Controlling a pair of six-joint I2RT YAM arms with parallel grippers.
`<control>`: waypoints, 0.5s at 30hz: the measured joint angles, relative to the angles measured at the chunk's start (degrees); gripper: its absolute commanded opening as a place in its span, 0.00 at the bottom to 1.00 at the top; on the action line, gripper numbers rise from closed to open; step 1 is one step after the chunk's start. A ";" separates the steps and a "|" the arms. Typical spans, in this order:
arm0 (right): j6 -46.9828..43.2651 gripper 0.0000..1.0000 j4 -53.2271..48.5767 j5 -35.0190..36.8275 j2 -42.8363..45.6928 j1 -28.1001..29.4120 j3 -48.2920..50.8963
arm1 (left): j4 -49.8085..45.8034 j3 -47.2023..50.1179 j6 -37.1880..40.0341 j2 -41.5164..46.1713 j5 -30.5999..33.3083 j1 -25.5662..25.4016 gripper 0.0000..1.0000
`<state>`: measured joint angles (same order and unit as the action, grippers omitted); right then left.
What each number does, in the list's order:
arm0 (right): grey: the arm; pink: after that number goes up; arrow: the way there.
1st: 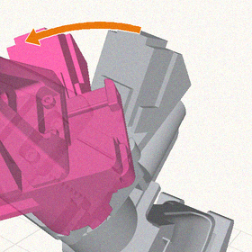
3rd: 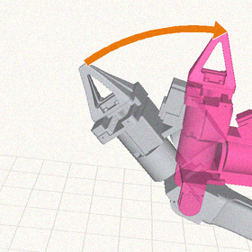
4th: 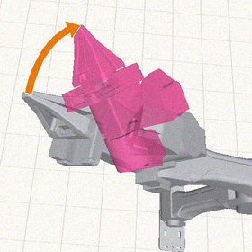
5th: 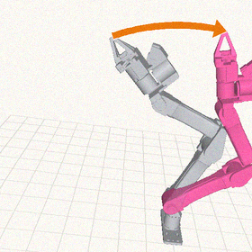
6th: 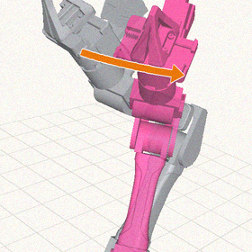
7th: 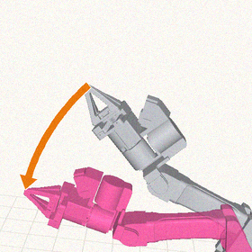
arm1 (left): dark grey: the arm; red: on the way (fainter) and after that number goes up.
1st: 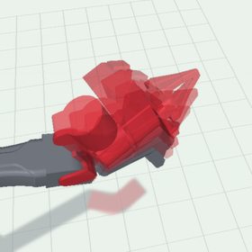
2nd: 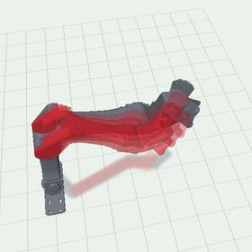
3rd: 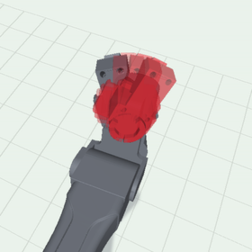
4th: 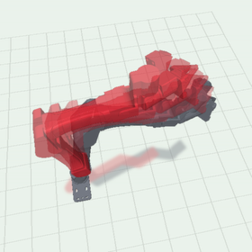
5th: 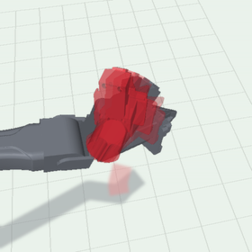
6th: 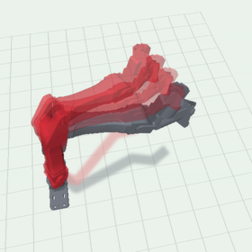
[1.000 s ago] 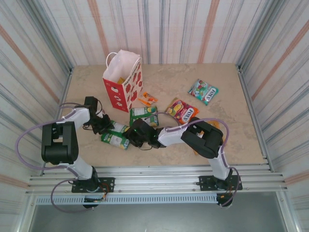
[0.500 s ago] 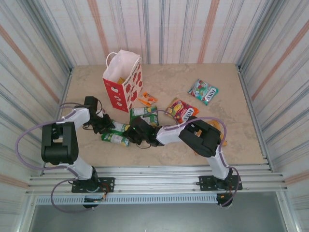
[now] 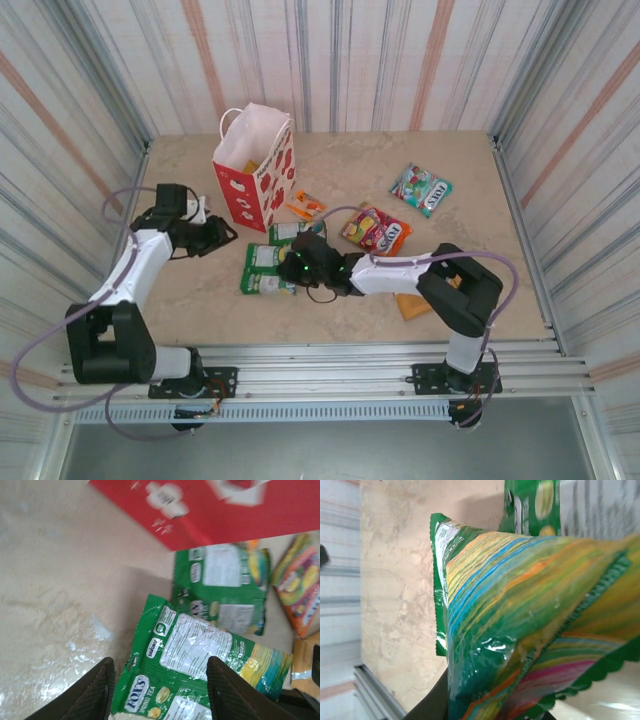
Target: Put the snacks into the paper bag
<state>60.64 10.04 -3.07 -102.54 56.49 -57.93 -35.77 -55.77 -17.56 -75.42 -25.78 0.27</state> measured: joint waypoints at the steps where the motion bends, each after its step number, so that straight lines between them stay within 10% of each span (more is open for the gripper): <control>1: -2.97 0.13 -1.05 -0.15 1.36 -0.70 0.00 | 0.07 -0.39 1.46 1.75 -0.50 0.00 0.55; 15: -47.67 0.13 -21.86 -12.09 17.20 -9.90 -4.28 | -0.87 -2.89 34.36 14.53 -10.34 -9.68 0.59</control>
<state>12.97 -11.81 -15.16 -85.34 46.59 -62.22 -36.64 -58.65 16.80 -60.88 -36.12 -9.41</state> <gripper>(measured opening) 0.181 0.578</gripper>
